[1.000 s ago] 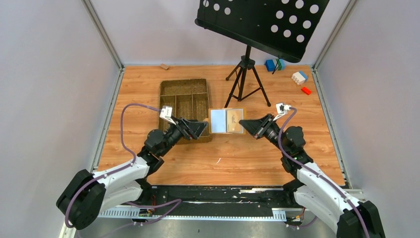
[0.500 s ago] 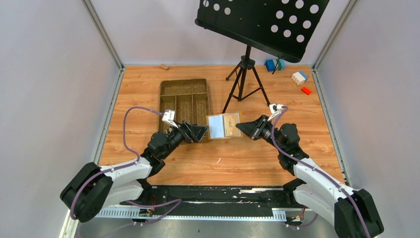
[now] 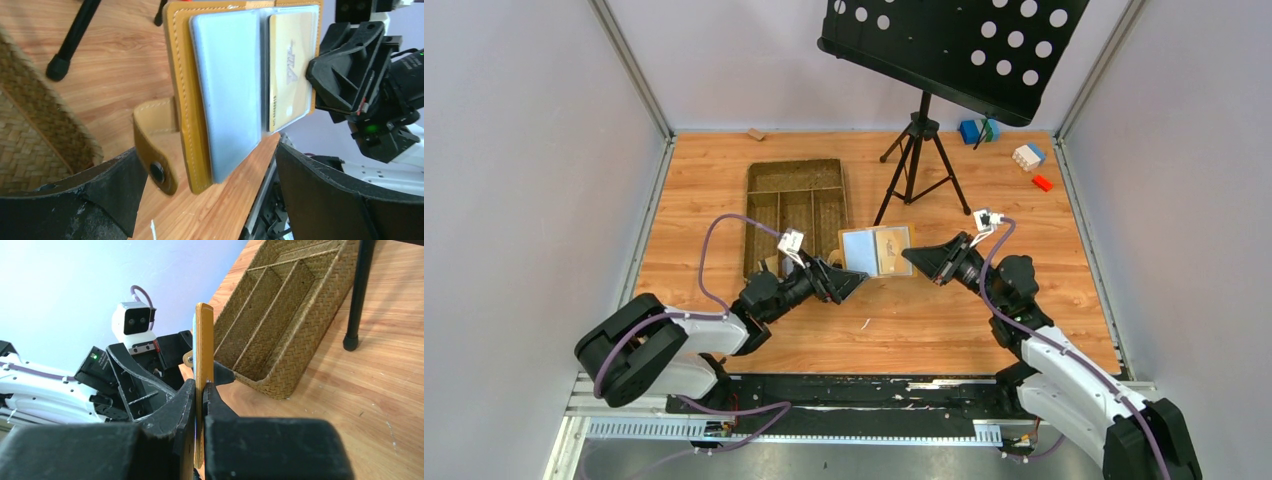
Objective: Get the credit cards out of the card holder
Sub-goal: Remove the credit card from the card holder.
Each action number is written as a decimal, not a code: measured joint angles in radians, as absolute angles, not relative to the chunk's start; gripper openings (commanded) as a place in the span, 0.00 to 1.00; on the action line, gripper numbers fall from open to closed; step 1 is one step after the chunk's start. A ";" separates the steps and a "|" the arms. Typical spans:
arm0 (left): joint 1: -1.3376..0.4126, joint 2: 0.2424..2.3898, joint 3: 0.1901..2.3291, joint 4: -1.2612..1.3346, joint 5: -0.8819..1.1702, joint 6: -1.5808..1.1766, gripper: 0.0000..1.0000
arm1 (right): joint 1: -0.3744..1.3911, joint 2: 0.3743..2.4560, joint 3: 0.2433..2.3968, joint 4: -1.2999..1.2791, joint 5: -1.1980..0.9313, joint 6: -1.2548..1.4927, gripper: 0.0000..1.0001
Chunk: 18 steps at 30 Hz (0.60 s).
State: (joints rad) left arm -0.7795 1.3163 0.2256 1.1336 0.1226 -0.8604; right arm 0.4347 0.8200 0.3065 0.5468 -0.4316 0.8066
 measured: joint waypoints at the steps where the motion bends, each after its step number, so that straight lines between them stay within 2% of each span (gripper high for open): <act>1: -0.780 1.327 0.226 1.153 0.132 -0.862 1.00 | 0.435 0.824 0.307 0.553 -0.439 0.808 0.00; 10: -0.779 1.364 0.244 1.288 0.202 -0.869 0.99 | 0.435 0.855 0.305 0.614 -0.496 0.839 0.00; 18: -0.779 1.364 0.258 1.298 0.217 -0.864 0.80 | 0.436 0.929 0.305 0.682 -0.567 0.875 0.00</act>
State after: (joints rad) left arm -0.7792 1.3643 0.2584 1.2976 0.2173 -0.8642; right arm 0.4358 0.9291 0.3054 0.6815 -0.5671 0.8749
